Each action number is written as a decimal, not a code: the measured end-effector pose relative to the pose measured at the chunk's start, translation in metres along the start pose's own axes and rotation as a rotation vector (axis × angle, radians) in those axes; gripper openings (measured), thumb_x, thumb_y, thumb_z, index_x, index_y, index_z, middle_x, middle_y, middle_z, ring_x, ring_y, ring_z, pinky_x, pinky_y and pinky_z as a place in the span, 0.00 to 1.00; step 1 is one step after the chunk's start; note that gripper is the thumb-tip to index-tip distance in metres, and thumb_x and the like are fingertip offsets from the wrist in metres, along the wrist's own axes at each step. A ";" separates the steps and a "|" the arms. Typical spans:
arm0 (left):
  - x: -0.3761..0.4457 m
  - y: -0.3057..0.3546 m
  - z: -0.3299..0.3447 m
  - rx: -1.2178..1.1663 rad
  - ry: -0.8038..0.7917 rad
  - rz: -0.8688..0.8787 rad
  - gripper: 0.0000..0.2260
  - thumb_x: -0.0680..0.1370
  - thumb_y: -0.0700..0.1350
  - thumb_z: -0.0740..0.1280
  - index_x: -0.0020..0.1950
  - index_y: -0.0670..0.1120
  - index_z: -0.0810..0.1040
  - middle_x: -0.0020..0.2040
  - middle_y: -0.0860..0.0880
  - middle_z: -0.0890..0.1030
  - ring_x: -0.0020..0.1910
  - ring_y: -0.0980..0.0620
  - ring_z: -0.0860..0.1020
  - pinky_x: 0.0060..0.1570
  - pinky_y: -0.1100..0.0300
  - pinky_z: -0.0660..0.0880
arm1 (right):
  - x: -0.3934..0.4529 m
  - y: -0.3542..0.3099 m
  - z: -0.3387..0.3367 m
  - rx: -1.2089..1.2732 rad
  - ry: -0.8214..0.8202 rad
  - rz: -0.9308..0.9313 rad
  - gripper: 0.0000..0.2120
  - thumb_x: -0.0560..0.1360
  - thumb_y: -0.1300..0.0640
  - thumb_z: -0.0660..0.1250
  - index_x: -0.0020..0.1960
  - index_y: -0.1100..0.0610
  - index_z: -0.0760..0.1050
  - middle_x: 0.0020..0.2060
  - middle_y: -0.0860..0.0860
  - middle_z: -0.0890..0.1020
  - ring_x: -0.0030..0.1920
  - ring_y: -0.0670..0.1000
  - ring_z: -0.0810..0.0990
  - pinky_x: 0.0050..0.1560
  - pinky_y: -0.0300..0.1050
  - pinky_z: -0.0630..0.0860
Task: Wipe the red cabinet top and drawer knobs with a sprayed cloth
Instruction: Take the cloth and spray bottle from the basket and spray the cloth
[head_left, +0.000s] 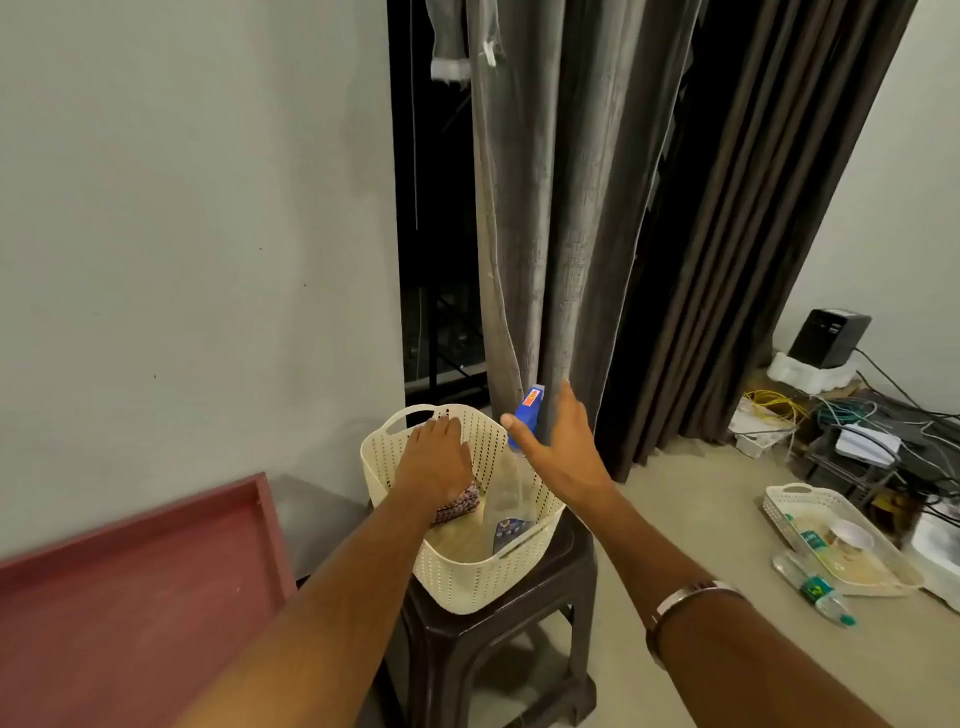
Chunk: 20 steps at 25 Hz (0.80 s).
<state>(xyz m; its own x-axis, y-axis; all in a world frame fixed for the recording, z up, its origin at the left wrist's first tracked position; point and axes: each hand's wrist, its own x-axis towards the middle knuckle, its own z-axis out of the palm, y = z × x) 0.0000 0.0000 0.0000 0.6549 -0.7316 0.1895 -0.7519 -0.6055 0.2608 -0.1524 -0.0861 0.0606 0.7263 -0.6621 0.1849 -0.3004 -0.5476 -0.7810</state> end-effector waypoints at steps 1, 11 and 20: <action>0.002 -0.001 0.004 0.003 -0.034 -0.020 0.22 0.82 0.49 0.55 0.74 0.43 0.62 0.73 0.43 0.67 0.71 0.45 0.65 0.73 0.50 0.60 | 0.000 0.002 0.005 0.067 -0.008 0.017 0.48 0.70 0.36 0.66 0.77 0.52 0.42 0.77 0.52 0.51 0.76 0.53 0.55 0.74 0.55 0.60; 0.039 -0.023 0.053 0.154 -0.324 -0.071 0.18 0.80 0.42 0.60 0.69 0.42 0.67 0.67 0.43 0.72 0.65 0.44 0.71 0.67 0.50 0.67 | 0.026 0.023 0.045 0.228 0.114 0.017 0.37 0.72 0.54 0.72 0.73 0.55 0.55 0.65 0.51 0.71 0.62 0.51 0.73 0.59 0.43 0.75; 0.058 -0.048 0.077 0.202 -0.530 -0.143 0.20 0.81 0.39 0.54 0.73 0.39 0.63 0.73 0.40 0.67 0.71 0.42 0.66 0.71 0.49 0.63 | 0.035 0.034 0.070 0.346 0.226 0.051 0.16 0.71 0.57 0.70 0.52 0.50 0.65 0.39 0.45 0.73 0.38 0.48 0.75 0.39 0.41 0.76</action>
<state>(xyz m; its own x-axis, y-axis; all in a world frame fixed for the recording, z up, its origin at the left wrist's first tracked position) 0.0682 -0.0376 -0.0739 0.6624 -0.6636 -0.3476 -0.6925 -0.7194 0.0537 -0.0936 -0.0923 -0.0006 0.5506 -0.8005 0.2369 -0.0787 -0.3324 -0.9399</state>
